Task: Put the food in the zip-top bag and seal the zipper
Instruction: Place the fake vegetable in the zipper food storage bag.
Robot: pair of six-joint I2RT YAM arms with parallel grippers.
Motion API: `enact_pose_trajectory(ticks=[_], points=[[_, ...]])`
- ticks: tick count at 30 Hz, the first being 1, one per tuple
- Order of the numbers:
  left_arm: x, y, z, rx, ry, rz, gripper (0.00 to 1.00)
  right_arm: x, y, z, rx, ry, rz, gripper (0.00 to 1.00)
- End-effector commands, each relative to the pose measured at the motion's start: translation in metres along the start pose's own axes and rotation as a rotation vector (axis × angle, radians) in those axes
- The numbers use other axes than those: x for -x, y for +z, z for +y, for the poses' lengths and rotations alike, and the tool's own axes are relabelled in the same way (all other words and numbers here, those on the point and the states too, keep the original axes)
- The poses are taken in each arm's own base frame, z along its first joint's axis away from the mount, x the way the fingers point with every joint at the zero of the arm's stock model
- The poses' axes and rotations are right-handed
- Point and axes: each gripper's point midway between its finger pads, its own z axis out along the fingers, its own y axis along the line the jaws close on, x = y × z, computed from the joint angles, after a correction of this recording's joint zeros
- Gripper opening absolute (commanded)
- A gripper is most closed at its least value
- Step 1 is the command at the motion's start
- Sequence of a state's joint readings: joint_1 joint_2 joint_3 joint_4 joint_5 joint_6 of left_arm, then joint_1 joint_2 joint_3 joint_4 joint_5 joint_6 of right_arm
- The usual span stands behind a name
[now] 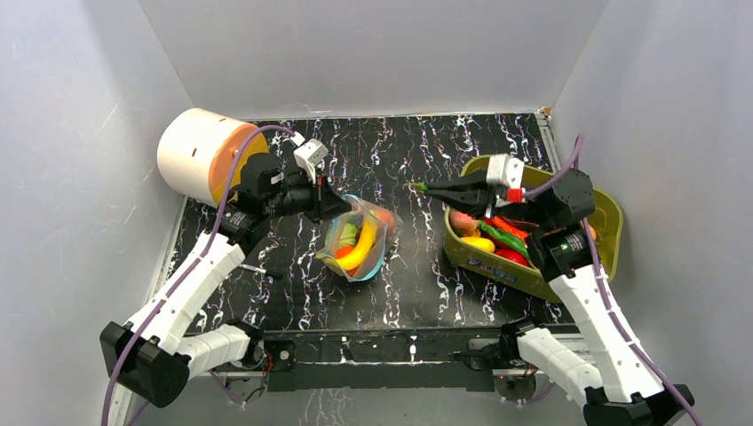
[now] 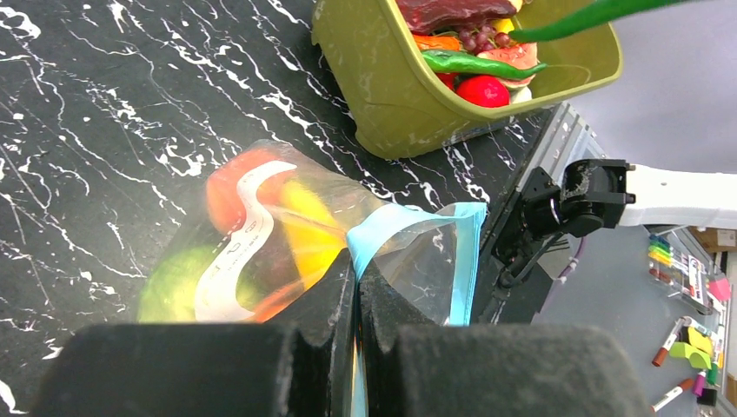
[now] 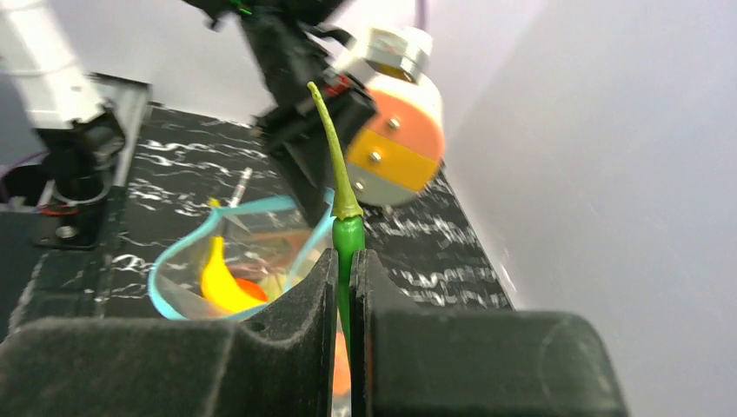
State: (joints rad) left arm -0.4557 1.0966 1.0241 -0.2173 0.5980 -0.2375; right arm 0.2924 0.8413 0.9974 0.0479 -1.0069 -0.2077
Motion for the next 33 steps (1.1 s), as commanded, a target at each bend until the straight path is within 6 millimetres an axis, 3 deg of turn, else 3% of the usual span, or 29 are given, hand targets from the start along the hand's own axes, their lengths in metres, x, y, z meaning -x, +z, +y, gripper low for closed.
enact_pose_trajectory(ticks=[1,10,23,30,33], points=[[0.018,-0.004,-0.021,-0.09,0.039,-0.052,0.0,0.052,0.0,0.043,0.213,-0.159,-0.178,0.0],[0.015,-0.001,-0.023,-0.114,0.031,-0.042,0.0,0.054,0.033,0.093,0.42,-0.079,-0.268,0.0],[0.005,-0.001,-0.028,-0.158,-0.002,-0.018,0.0,0.084,0.085,0.165,0.638,-0.119,-0.384,0.0],[-0.006,-0.002,-0.034,-0.201,-0.026,0.018,0.0,0.041,0.113,0.166,0.624,-0.238,-0.215,0.0],[-0.007,-0.005,-0.039,-0.221,-0.021,0.019,0.0,0.005,0.119,0.169,0.623,-0.269,-0.126,0.0]])
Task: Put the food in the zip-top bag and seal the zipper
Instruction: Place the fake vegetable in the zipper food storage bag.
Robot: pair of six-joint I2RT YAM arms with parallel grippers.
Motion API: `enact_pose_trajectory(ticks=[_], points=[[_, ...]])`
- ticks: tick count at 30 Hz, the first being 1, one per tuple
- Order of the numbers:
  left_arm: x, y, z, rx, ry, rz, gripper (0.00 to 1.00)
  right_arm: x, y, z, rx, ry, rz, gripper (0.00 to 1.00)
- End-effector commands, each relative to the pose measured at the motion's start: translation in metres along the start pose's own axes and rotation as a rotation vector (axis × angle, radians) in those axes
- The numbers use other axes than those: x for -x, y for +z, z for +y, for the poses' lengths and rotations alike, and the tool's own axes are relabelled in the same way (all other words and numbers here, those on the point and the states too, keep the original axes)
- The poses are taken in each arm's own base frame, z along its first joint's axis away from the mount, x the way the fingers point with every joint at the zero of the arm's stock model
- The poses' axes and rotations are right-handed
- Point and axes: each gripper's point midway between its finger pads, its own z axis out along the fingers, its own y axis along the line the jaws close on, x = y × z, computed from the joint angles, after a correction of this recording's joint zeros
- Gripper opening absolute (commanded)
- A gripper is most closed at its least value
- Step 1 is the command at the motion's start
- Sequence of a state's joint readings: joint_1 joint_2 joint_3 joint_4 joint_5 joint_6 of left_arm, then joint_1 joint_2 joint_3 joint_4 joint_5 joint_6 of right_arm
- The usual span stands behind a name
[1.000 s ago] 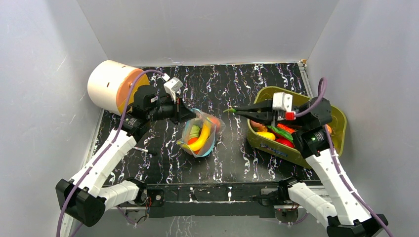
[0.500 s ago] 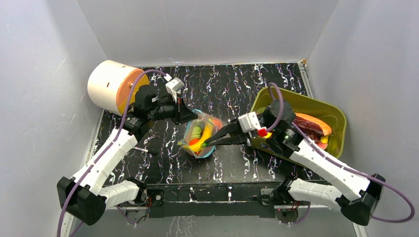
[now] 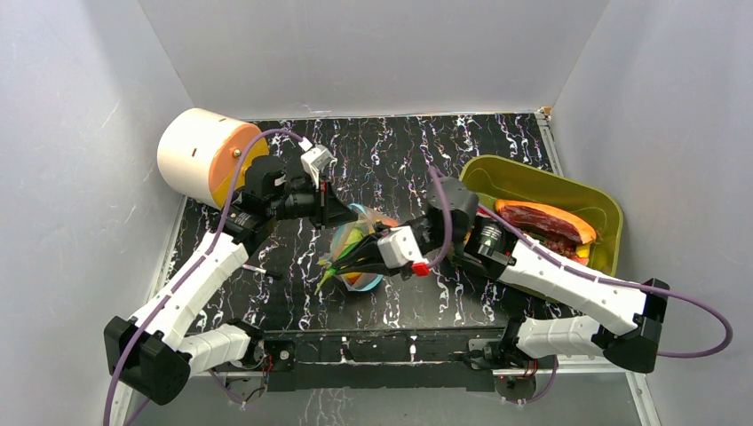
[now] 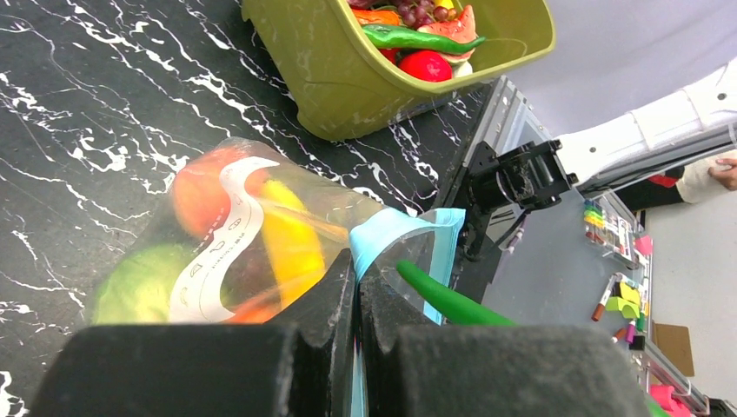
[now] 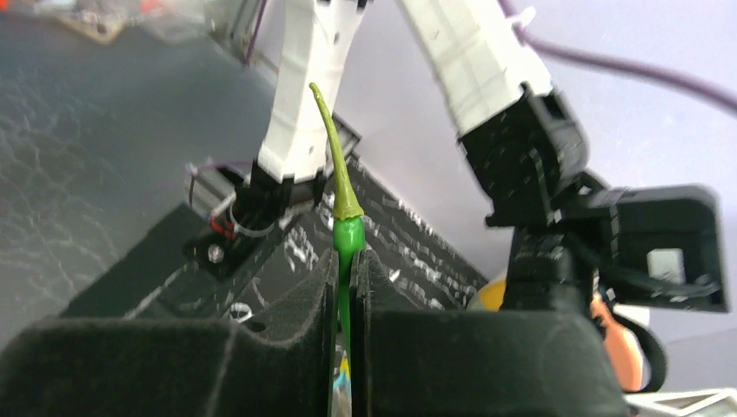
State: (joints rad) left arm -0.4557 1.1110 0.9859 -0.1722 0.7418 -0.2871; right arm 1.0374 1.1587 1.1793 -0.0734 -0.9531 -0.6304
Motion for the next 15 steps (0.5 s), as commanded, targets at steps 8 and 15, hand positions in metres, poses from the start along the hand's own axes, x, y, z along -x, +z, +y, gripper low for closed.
enact_pose_trajectory(ticks=[8,15], points=[[0.002,-0.009,-0.029,-0.124,0.045,0.011,0.0,-0.098,-0.015,0.018,0.024,-0.009,0.365,0.0],[0.01,-0.01,-0.036,-0.154,0.078,0.007,0.0,-0.128,-0.023,0.032,0.021,0.026,0.443,0.0]])
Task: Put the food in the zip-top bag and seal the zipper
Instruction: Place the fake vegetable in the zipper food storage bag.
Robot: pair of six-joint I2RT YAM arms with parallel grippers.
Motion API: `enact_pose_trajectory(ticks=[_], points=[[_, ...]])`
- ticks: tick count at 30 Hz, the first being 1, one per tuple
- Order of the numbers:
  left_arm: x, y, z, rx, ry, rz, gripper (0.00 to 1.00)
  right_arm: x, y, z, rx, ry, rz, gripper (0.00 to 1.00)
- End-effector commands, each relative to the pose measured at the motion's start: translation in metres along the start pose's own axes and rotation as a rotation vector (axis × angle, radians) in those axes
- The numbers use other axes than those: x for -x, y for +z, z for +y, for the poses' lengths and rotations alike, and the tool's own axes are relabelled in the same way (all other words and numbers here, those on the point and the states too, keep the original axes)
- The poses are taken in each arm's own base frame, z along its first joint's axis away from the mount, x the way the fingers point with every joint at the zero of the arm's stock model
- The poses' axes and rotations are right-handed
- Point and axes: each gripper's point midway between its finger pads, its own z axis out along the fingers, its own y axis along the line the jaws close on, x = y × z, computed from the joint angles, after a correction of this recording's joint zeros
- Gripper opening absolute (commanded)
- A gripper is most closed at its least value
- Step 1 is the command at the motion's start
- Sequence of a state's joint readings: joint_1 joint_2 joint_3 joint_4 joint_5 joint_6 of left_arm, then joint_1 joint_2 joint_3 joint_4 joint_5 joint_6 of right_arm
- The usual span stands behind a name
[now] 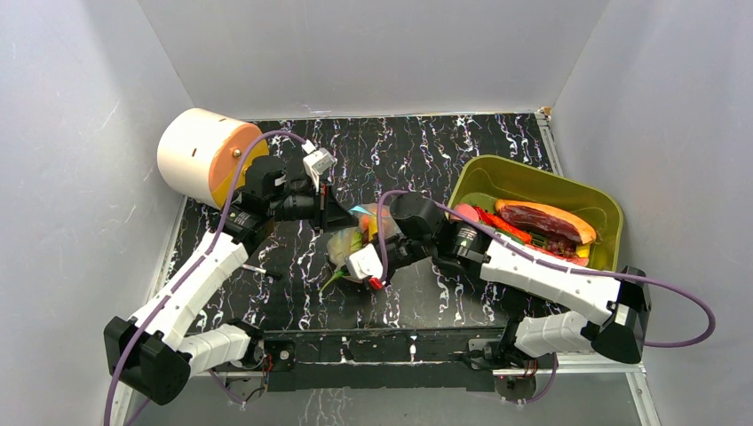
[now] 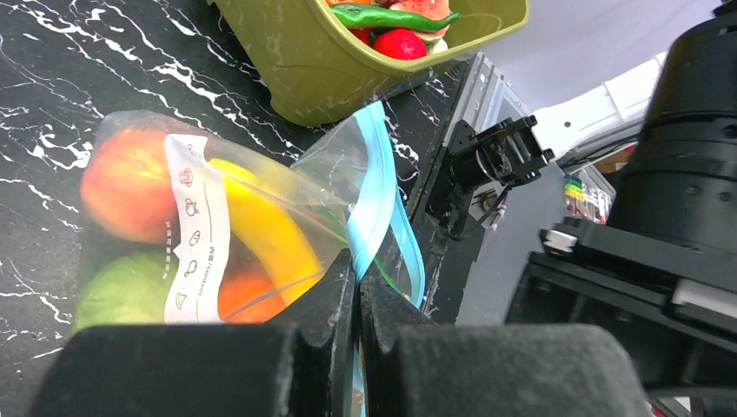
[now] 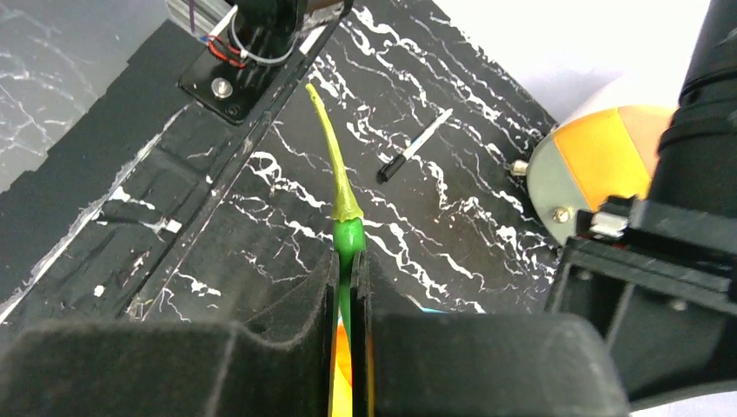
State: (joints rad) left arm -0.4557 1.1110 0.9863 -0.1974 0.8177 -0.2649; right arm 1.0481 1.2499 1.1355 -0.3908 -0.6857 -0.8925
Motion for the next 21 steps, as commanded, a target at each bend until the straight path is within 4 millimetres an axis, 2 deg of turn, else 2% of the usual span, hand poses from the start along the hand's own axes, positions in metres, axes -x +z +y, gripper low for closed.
enact_pose_trajectory(ticks=[1,5,8,12,16,19,21], points=[[0.019,-0.007,-0.025,-0.089,0.077,-0.026,0.0,-0.014,-0.002,0.003,-0.015,-0.036,0.051,0.0],[0.02,-0.003,-0.026,-0.12,0.067,-0.008,0.0,-0.022,-0.001,0.004,-0.02,-0.031,0.071,0.0],[0.025,-0.002,-0.03,-0.138,0.072,-0.015,0.01,-0.026,-0.004,-0.002,-0.073,-0.02,0.082,0.0],[0.035,-0.009,-0.027,-0.067,0.145,-0.028,0.12,-0.035,-0.013,-0.014,-0.184,0.023,0.077,0.0],[0.054,-0.029,0.0,0.197,0.198,-0.117,0.26,-0.042,-0.022,-0.019,-0.321,0.021,0.028,0.0],[0.06,-0.047,0.0,0.276,0.26,-0.188,0.31,-0.048,-0.034,-0.026,-0.407,0.032,-0.006,0.0],[0.053,-0.053,-0.004,0.273,0.311,-0.2,0.33,-0.05,-0.041,-0.033,-0.449,0.04,-0.023,0.0]])
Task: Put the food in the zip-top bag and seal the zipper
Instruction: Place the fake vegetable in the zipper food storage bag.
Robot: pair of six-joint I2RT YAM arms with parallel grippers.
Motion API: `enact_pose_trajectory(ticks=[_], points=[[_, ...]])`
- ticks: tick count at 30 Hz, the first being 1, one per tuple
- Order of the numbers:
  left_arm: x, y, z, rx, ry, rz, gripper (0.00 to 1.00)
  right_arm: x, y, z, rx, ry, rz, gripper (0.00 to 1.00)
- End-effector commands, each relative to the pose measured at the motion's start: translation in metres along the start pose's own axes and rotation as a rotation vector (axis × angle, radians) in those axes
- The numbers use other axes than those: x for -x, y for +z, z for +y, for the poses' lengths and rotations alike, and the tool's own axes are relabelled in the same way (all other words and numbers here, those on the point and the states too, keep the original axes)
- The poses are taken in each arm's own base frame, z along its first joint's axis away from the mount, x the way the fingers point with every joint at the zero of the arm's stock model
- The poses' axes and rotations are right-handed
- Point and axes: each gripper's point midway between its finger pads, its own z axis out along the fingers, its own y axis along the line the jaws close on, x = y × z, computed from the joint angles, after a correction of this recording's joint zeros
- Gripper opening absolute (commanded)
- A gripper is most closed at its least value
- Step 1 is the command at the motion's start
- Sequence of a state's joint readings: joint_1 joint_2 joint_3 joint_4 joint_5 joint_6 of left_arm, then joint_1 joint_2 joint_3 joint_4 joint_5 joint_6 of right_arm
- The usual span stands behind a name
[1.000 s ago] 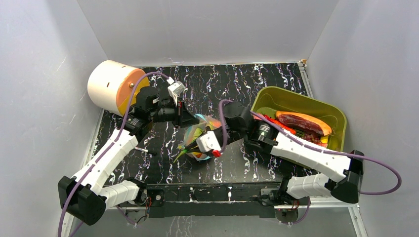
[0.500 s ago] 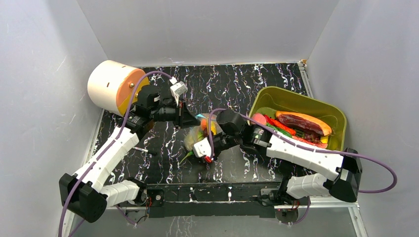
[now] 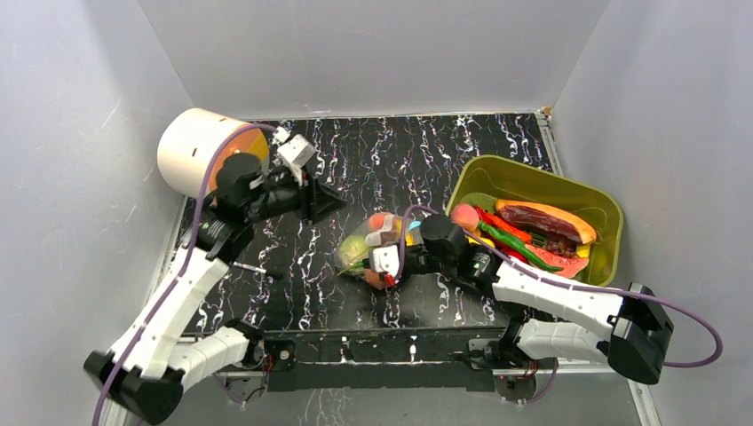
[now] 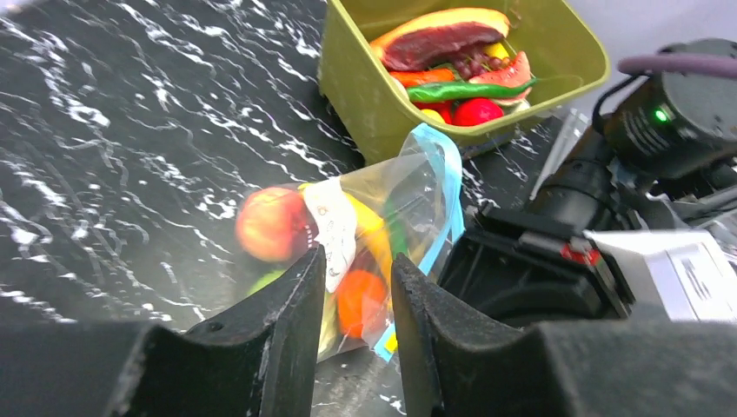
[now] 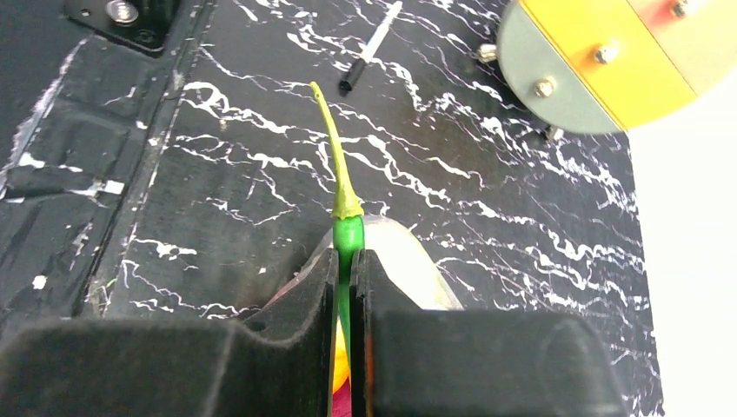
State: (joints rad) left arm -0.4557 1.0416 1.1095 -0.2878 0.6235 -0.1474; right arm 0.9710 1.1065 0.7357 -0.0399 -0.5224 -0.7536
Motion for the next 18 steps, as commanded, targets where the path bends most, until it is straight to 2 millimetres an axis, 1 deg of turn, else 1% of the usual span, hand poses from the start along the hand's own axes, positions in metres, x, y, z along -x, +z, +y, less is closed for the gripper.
enact_pose_trajectory(ticks=[1,3,6,9,11,13,18], points=[[0.005,-0.028,0.0,0.084,0.151,-0.085,0.34,0.034,-0.016,-0.057,-0.238,-0.032,-0.155,0.0],[-0.012,-0.031,-0.006,0.038,0.209,-0.069,0.35,0.032,-0.019,-0.061,-0.264,-0.013,-0.173,0.0],[-0.042,-0.032,-0.021,-0.078,0.272,-0.063,0.36,0.029,-0.021,-0.064,-0.299,0.024,-0.201,0.0],[-0.063,-0.03,-0.028,-0.149,0.301,-0.082,0.37,0.026,-0.025,-0.067,-0.33,0.048,-0.225,0.0],[-0.074,-0.028,-0.031,-0.185,0.312,-0.096,0.37,0.026,-0.03,-0.069,-0.346,0.067,-0.245,0.0],[-0.078,-0.025,-0.031,-0.206,0.328,-0.114,0.39,0.025,-0.035,-0.071,-0.357,0.084,-0.261,0.0],[-0.095,-0.01,-0.019,-0.219,0.336,-0.119,0.44,0.021,-0.041,-0.073,-0.375,0.104,-0.274,0.0]])
